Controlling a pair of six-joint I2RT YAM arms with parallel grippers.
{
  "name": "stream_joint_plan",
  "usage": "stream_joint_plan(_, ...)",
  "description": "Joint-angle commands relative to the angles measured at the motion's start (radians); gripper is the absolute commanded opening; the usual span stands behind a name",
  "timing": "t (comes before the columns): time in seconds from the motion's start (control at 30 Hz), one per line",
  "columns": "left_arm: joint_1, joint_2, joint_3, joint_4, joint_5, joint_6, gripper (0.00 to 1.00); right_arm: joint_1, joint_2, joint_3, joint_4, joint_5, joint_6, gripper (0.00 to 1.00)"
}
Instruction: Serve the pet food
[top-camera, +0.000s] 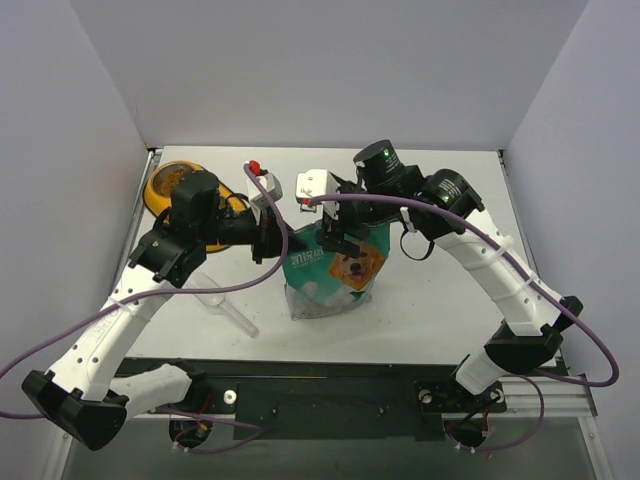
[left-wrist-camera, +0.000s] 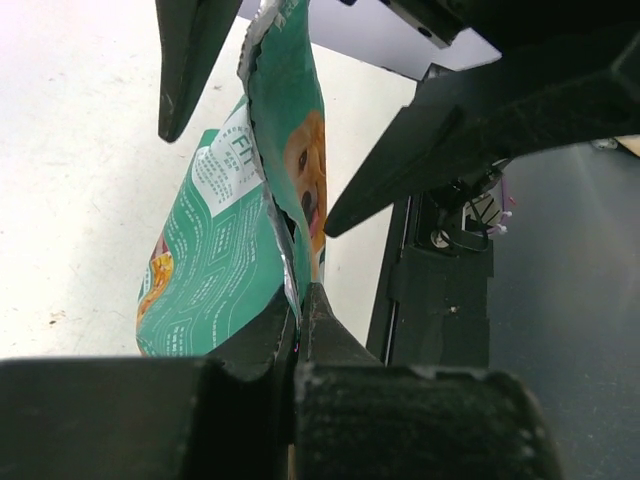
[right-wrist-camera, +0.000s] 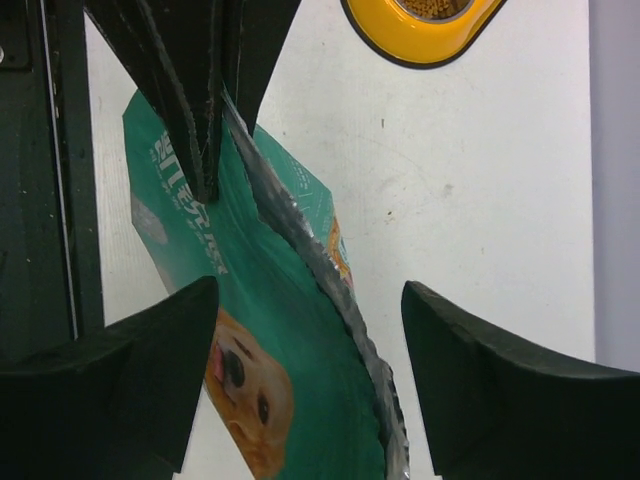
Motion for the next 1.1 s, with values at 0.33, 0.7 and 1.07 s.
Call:
stream_joint_plan(0.33,0.002,-0.17,-0.083,0.323,-0.189,-0.074,0.49,0.005,-0.085,-0.048,-0.039,0.173,-0.034,0.0)
stream_joint_plan(0.7,0.01,-0.096,-0.141,0.372,-0.022,-0.076,0.43,-0.031,-0.069,0.064,-0.08,0.177,-0.027,0.0)
stream_joint_plan(1.07,0.011,-0.156,-0.264,0.559,-0.051,-0.152,0.16,0.025,-0.065,0.038,-0.146,0.181,-0.141,0.03)
